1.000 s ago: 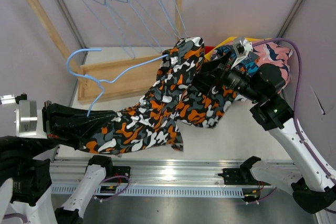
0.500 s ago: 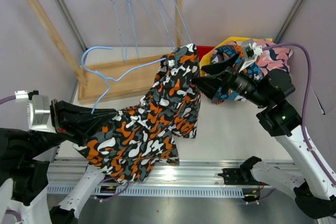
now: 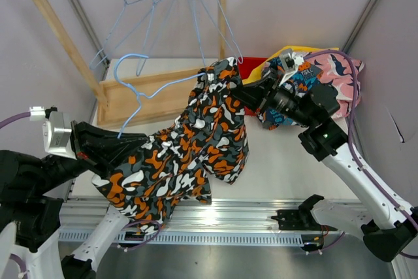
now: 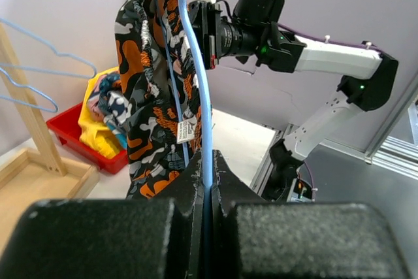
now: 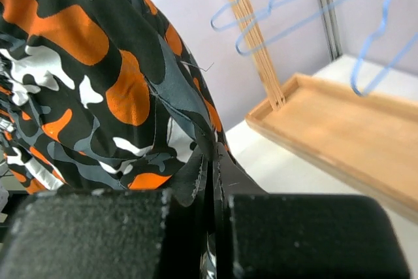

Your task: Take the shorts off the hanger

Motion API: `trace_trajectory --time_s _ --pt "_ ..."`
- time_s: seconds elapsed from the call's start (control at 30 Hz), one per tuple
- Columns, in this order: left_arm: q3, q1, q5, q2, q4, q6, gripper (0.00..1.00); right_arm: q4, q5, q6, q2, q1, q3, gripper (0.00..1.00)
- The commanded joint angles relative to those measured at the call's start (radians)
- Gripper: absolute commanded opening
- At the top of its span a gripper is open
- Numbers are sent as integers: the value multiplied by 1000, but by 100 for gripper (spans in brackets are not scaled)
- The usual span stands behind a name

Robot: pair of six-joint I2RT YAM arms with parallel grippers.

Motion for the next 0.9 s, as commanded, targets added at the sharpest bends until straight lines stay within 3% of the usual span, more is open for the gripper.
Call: trace_trajectory --time_s 0.0,0.17,0.23,0.53,0.87 --pt "19 -23 -69 26 24 52 0 86 33 11 0 8 -17 0" --pt "50 -43 -138 35 -30 84 0 -90 279 -95 -97 -4 -23 0" --pt "56 -52 -166 36 -47 91 0 -121 307 -119 -155 -50 -46 0" --pt "91 -84 -232 46 -88 124 0 -326 299 -51 -307 -352 -145 0" --pt "122 -115 -305 53 -119 147 0 -334 308 6 -283 -389 -206 0"
